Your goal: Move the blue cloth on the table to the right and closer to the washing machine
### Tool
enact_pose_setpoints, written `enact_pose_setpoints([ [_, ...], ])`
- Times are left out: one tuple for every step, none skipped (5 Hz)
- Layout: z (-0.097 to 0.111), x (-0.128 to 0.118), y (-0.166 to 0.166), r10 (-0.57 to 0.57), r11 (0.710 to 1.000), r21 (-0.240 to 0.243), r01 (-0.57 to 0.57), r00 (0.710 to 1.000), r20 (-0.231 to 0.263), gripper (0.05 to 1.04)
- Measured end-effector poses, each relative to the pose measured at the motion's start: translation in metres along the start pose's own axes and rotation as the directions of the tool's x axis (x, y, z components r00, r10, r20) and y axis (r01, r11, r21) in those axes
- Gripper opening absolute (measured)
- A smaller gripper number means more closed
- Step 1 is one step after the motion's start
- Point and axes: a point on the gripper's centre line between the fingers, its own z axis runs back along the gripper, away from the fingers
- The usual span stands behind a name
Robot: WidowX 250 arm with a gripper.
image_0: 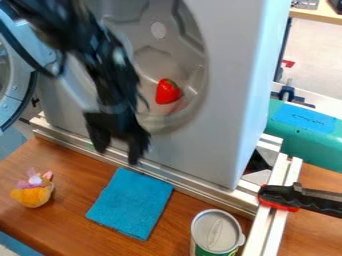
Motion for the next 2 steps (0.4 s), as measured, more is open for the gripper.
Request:
enact_pose_setpoints([
  [0.018, 0.022, 0.007, -0.002, 1.0, -0.031, 0.004, 0.997, 0.079, 1.008],
  [0.024, 0.034, 0.015, -0.023, 0.994, -0.1, 0.038, 0.99, 0.139, 1.008],
])
